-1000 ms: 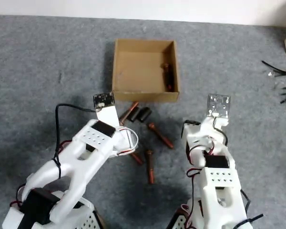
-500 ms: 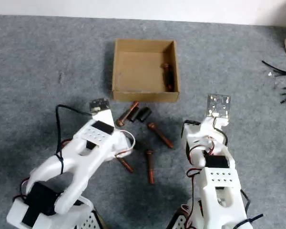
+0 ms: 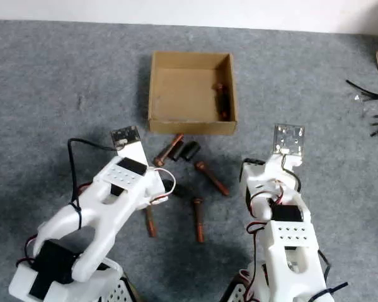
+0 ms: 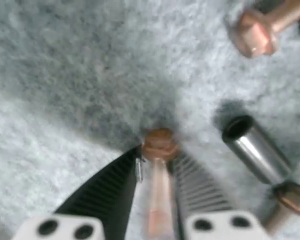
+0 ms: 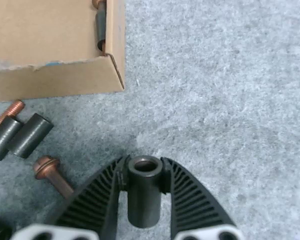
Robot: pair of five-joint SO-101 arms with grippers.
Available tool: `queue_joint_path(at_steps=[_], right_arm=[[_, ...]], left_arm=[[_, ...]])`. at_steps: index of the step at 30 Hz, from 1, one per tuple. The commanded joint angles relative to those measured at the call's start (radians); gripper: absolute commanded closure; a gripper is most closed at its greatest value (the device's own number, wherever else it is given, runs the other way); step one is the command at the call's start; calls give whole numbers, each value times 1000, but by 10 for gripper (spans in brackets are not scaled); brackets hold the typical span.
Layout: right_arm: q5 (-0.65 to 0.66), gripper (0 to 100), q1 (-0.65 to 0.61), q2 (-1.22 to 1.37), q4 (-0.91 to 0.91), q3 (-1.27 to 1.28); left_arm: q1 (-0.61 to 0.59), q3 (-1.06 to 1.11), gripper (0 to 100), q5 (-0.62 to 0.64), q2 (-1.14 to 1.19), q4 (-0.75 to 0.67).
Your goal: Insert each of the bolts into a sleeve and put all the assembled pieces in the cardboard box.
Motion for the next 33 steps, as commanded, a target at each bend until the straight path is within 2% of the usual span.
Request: queue_joint_path(at_steps=[1, 5, 11, 18, 25, 29, 33], right_arm=[[-5, 994, -8, -24, -27, -8], [-5, 994, -8, -24, -27, -10], [-6, 994, -10, -24, -30, -7], [-5, 994, -12, -33, -147, 61], [-3, 994, -12, -33, -148, 65], [-6, 994, -12, -30, -196, 70], [-9, 994, -12, -30, -199, 70]], left_arm=[[33, -4, 995, -5, 2, -11], [33, -5, 995, -12, -1, -11], [12, -22, 996, -163, -10, -26], [-59, -94, 996, -370, -10, -153], [-62, -97, 996, -456, -21, -224], [-62, -56, 996, -500, -174, -236], [-62, 45, 996, -549, -450, -236]])
